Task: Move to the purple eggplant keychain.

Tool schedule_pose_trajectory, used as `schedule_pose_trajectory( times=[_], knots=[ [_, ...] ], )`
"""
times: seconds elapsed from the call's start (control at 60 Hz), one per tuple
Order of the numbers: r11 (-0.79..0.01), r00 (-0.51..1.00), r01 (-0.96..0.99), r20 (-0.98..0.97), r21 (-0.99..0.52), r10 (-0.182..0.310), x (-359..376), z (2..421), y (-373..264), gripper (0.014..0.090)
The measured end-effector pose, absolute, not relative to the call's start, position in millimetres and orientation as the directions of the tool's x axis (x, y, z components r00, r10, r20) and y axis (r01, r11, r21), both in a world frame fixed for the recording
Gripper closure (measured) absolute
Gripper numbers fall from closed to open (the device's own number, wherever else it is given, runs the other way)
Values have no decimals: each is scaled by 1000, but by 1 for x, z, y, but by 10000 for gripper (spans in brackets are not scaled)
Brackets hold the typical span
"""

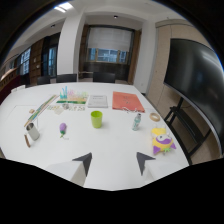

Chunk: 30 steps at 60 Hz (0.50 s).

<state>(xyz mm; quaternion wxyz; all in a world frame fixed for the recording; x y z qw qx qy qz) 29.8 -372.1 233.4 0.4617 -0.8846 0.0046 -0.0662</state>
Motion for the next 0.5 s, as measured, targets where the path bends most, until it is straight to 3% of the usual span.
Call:
schedule_pose_trajectory(
  times=[0.35, 0.5],
  knots=[
    [-590, 987, 56, 135, -806, -91, 2, 220, -407, 193],
    [-611, 992, 56, 111, -790, -53, -44, 198, -417, 194]
  ],
)
